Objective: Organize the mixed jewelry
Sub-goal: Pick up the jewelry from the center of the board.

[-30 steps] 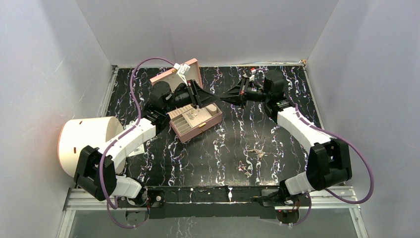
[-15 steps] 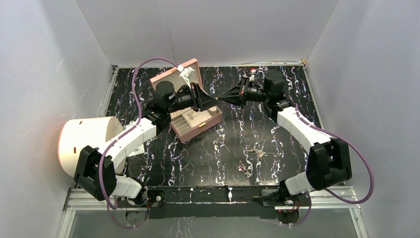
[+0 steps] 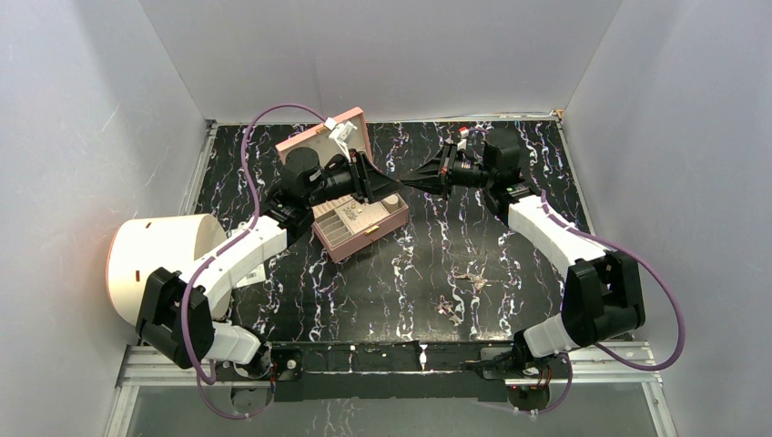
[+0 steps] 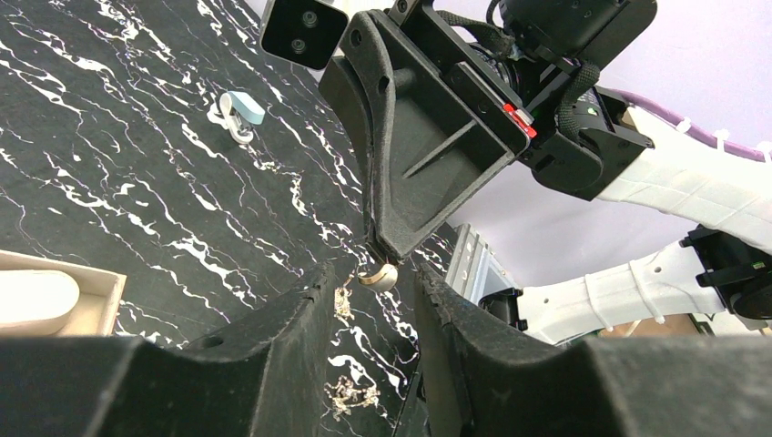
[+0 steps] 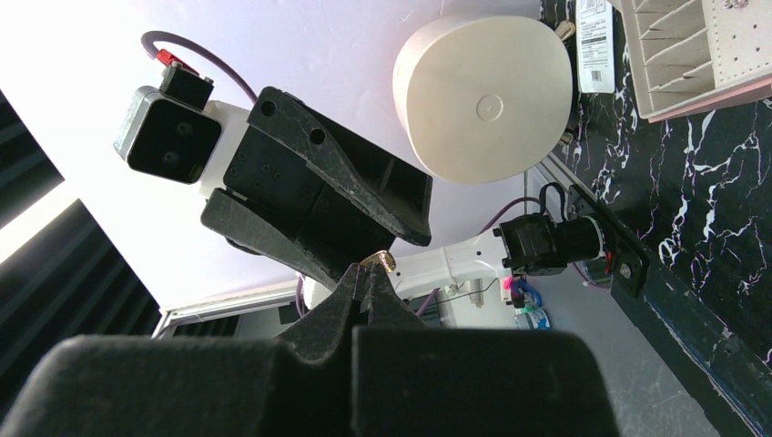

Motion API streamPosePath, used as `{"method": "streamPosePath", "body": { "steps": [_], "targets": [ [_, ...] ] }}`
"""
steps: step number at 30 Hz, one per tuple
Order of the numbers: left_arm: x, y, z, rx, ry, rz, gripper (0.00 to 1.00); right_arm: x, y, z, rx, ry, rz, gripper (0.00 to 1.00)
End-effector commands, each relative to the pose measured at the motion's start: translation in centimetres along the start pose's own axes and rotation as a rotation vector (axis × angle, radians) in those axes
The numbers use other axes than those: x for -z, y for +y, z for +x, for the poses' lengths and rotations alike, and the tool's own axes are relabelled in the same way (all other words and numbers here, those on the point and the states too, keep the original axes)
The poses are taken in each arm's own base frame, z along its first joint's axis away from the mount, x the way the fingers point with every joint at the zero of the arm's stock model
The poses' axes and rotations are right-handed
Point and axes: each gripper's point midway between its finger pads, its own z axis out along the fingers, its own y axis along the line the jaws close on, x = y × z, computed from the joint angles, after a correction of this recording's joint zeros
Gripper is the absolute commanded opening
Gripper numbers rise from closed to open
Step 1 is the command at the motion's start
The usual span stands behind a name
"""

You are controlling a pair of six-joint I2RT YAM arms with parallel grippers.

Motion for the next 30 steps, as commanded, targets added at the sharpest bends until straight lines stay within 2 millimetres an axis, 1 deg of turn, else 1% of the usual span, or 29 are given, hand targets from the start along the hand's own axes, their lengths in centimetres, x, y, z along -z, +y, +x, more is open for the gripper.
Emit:
{"method": "streamPosePath", "body": {
  "steps": [1, 6, 13, 21, 30],
  "targets": [
    [0.13, -1.68, -2.03, -0.057, -0.046, 0.029, 0.34, 0.22, 1.85, 0.2, 0.045, 0.017, -0.03, 0.0],
    [0.18, -1.76, -2.13, -0.065, -0.052, 0.031, 0.33, 0.16, 1.59, 0.16, 0.036, 0.019, -0.025, 0.0],
    [-0.01, -1.66, -2.16, -0.074, -0.054, 0.038, 0.33, 0.13, 1.53, 0.13, 0.03, 0.025, -0.021, 0.0],
    [-0.15, -1.61, -2.02, -0.069, -0.046, 0.042, 0.25, 0.01, 1.31, -0.04, 0.019, 0.027, -0.016, 0.0],
    [-0.23, -1.49, -1.92, -0.063, -0.041, 0.039, 0.21, -0.09, 1.27, -0.25, 0.008, 0.024, -0.015, 0.0]
  ]
}}
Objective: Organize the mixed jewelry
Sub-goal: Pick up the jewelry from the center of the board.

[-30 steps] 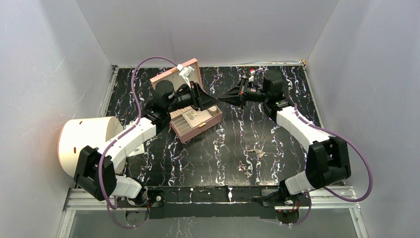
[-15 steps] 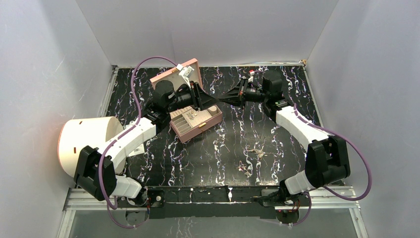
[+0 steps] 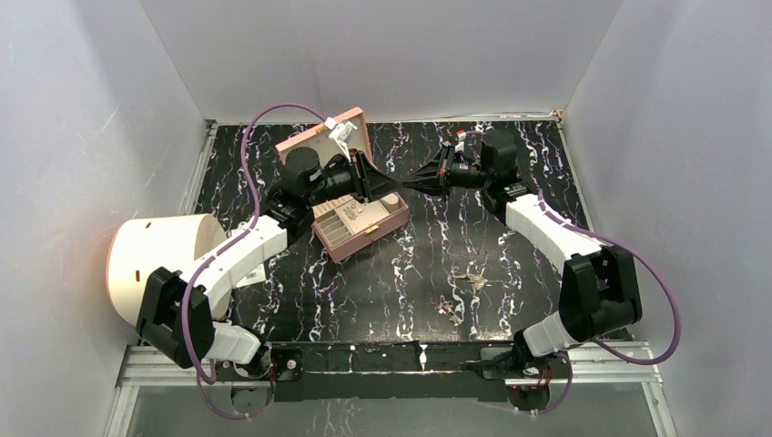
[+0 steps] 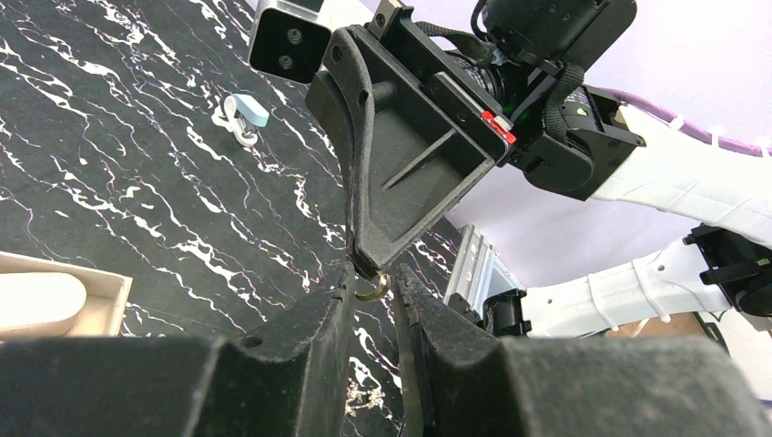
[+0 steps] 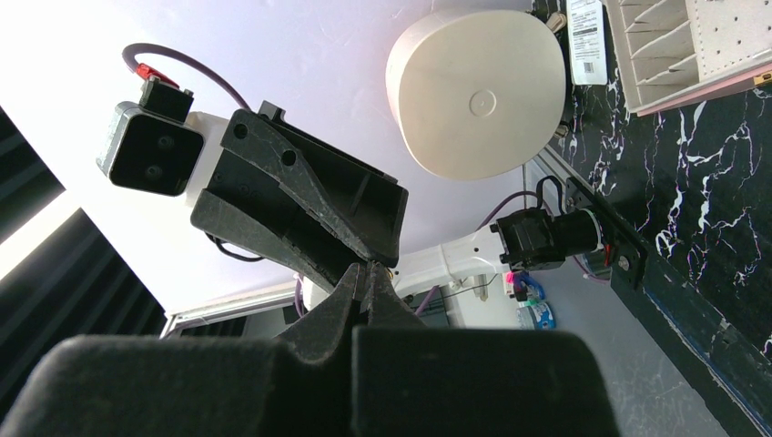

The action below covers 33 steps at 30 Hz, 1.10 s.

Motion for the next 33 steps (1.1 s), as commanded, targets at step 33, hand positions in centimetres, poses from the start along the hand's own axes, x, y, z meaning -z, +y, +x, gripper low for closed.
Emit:
{"method": "streamPosePath", "body": {
  "steps": [33],
  "targets": [
    [-0.3, -1.5, -0.6, -0.085, 0.018, 0.05, 0.22, 0.2, 1.0, 0.1, -0.039, 0.017, -0.003, 0.0]
  ]
}}
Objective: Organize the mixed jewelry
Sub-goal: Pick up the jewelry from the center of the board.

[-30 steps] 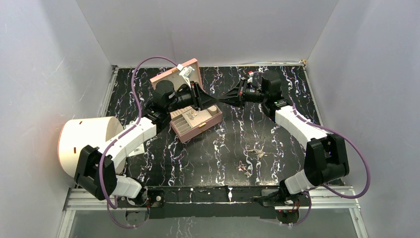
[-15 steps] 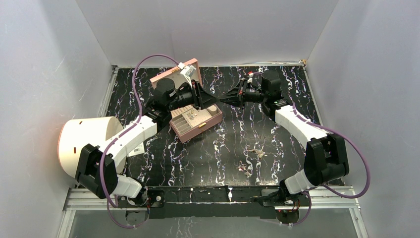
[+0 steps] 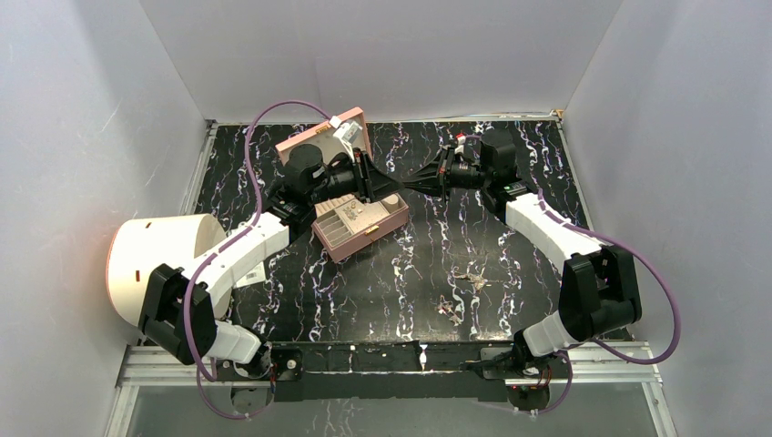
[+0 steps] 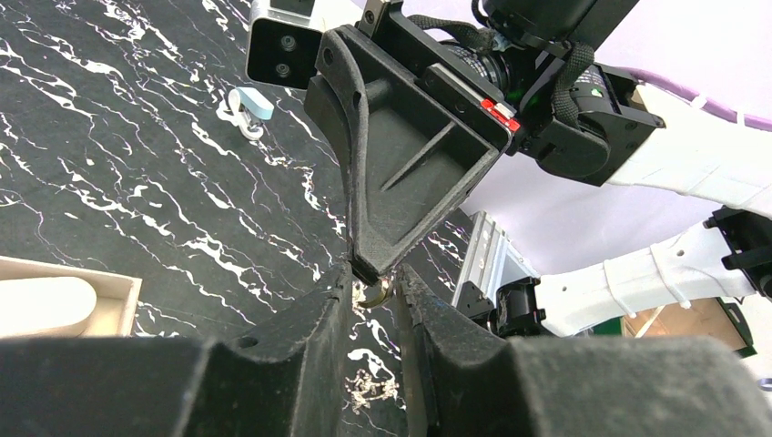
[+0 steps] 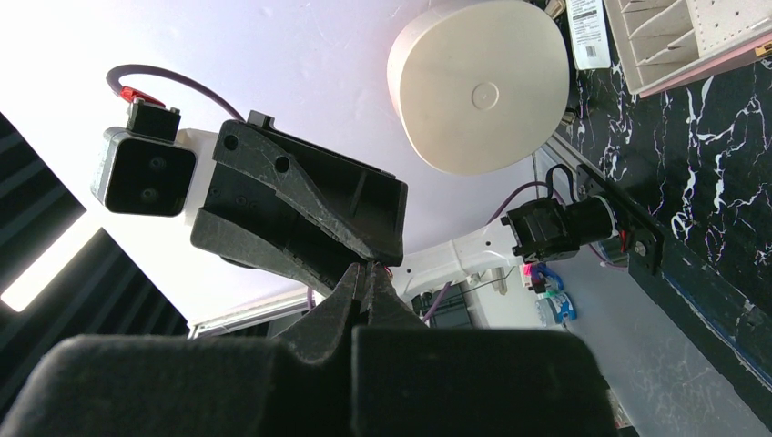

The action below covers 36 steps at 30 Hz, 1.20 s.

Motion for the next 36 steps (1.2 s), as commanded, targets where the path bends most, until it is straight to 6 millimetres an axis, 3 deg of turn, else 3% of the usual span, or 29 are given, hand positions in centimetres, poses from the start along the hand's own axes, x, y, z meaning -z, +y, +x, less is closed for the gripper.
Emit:
{"method": "streamPosePath", "body": {
  "steps": [1, 19, 29, 36],
  "targets": [
    [0.2, -1.7, -1.0, -0.047, -0.016, 0.045, 0.22, 0.3, 1.2, 0.3, 0.028, 0.016, -0.022, 0.0],
    [0.2, -1.6, -1.0, -0.025, -0.021, 0.033, 0.0, 0.4, 0.5, 0.0, 0.02, -0.007, -0.012, 0.0],
    [0.4, -1.3, -0.6, -0.004, -0.004, 0.01, 0.0, 1.8, 0.8, -1.1, 0.023, -0.072, -0.019, 0.34],
    [0.5, 0.5, -0.1, 0.071, 0.041, -0.11, 0.0, 2.9, 0.1, -1.8, 0.012, -0.116, 0.0, 0.4]
  ]
}}
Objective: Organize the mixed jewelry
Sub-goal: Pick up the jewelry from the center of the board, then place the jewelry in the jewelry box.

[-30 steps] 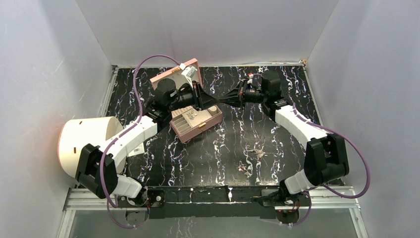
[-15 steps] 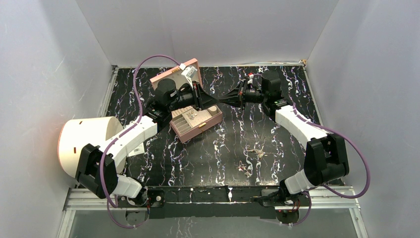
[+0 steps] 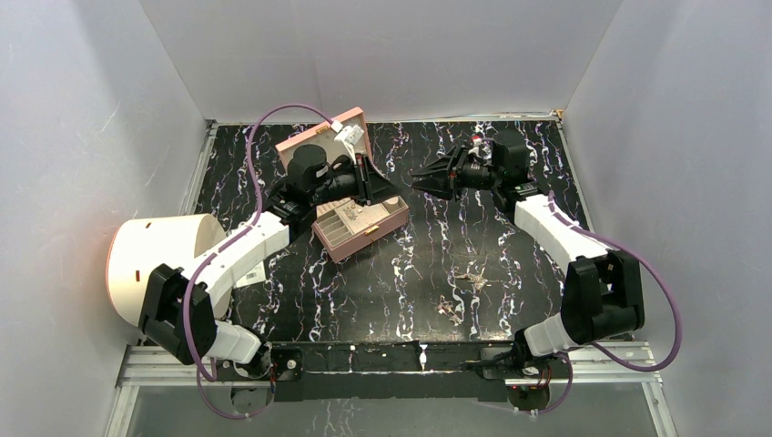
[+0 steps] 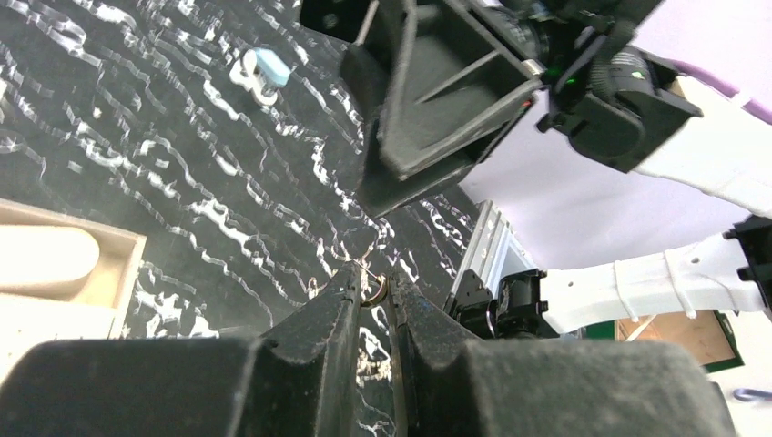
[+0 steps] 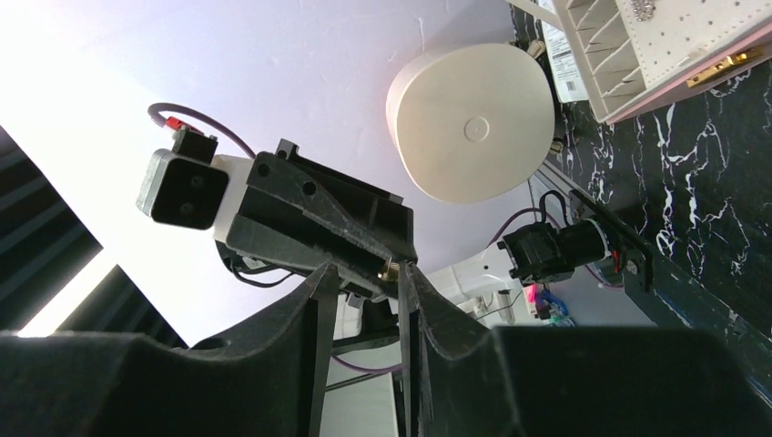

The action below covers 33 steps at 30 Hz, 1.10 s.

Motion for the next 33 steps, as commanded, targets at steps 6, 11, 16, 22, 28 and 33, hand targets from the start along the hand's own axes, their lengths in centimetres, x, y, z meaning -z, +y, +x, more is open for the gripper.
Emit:
{"method": "streamPosePath", "body": {
  "steps": [6, 11, 16, 22, 28, 33],
  "targets": [
    [1.5, 1.8, -0.2, 0.175, 0.08, -0.273, 0.0, 2.1, -1.1, -0.1, 0.044, -0.068, 0.049, 0.4],
    [3.4, 3.6, 0.2, 0.318, 0.076, -0.484, 0.0, 2.7, -2.9, 0.1, 0.036, -0.094, 0.105, 0.39],
    [4.4, 4.1, 0.1, 0.456, 0.051, -0.594, 0.0, 3.3, -4.4, 0.5, 0.045, -0.109, 0.144, 0.39],
    [5.6, 6.5, 0.9, 0.54, 0.039, -0.777, 0.0, 4.0, -6.5, 1.1, 0.044, -0.128, 0.192, 0.38],
    [6.6, 8.9, 1.3, 0.539, 0.028, -0.933, 0.0, 4.5, -8.3, 1.6, 0.037, -0.142, 0.224, 0.38],
    [7.5, 10.7, 1.8, 0.519, 0.048, -1.045, 0.0, 4.8, -9.5, 1.7, 0.024, -0.148, 0.238, 0.38]
  ]
}}
